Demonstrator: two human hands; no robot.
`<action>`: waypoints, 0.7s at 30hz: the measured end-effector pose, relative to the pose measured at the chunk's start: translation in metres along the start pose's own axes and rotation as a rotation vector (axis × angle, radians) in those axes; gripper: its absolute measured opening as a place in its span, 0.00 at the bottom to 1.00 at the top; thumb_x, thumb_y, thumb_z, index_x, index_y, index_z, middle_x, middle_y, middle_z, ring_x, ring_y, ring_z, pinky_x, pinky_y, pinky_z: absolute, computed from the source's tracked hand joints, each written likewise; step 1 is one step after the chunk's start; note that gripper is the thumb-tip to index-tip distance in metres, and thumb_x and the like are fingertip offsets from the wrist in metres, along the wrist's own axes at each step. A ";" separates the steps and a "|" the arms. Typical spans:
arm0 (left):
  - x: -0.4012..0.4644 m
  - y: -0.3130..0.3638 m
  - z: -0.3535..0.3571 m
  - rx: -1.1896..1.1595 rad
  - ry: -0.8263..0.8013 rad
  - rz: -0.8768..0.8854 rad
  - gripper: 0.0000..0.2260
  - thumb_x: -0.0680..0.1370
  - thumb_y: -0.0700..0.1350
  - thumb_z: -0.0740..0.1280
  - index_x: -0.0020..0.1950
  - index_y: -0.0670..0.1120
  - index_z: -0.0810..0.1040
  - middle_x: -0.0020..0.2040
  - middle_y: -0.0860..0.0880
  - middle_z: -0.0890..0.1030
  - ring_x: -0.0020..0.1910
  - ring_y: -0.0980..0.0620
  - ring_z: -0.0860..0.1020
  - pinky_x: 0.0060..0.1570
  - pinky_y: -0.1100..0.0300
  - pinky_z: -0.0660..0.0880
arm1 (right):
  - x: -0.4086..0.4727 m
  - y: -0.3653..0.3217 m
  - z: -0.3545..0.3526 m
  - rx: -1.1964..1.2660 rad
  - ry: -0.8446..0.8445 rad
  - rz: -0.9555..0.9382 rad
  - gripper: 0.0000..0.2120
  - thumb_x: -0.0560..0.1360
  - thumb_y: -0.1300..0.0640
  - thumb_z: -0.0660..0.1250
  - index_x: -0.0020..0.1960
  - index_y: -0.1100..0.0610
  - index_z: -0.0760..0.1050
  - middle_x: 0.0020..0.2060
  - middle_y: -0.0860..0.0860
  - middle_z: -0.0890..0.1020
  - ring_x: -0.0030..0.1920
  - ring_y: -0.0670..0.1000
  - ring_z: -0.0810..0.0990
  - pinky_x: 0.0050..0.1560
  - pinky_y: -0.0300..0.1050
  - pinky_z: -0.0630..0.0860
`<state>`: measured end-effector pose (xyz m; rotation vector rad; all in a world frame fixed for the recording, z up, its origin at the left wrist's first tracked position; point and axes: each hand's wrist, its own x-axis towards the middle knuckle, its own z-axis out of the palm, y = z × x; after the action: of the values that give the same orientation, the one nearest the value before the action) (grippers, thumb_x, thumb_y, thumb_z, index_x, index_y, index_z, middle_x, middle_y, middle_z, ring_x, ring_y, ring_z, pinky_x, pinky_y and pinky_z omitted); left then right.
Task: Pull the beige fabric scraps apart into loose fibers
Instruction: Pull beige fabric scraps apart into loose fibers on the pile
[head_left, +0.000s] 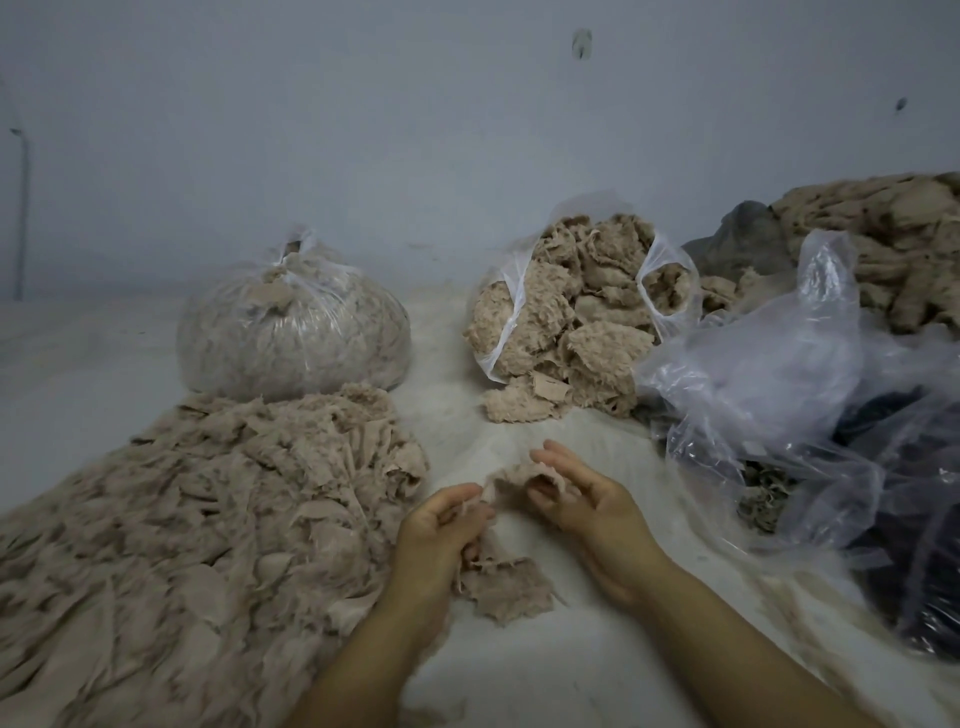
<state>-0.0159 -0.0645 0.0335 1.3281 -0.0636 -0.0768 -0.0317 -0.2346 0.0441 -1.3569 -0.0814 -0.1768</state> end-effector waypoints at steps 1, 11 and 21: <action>-0.001 -0.001 0.001 0.058 -0.005 0.028 0.08 0.73 0.36 0.71 0.47 0.49 0.81 0.40 0.48 0.84 0.32 0.56 0.78 0.34 0.65 0.73 | -0.002 0.001 0.002 -0.169 0.028 -0.068 0.19 0.72 0.73 0.68 0.54 0.53 0.82 0.59 0.37 0.76 0.59 0.38 0.77 0.57 0.32 0.74; -0.001 -0.004 0.008 0.381 0.043 0.281 0.12 0.80 0.40 0.62 0.36 0.46 0.75 0.36 0.52 0.75 0.35 0.54 0.73 0.38 0.64 0.69 | 0.002 0.005 0.006 -0.431 0.320 -0.250 0.11 0.77 0.56 0.65 0.36 0.49 0.75 0.34 0.42 0.80 0.38 0.42 0.76 0.42 0.34 0.72; 0.007 -0.002 0.007 0.325 0.174 0.177 0.16 0.80 0.43 0.62 0.32 0.44 0.71 0.22 0.54 0.65 0.24 0.56 0.64 0.29 0.60 0.61 | 0.033 -0.008 -0.009 -0.463 0.427 -0.096 0.09 0.72 0.53 0.72 0.34 0.48 0.80 0.29 0.42 0.82 0.34 0.40 0.78 0.34 0.29 0.70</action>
<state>-0.0098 -0.0727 0.0331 1.6422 -0.0472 0.2076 -0.0010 -0.2477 0.0554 -1.7462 0.2688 -0.5907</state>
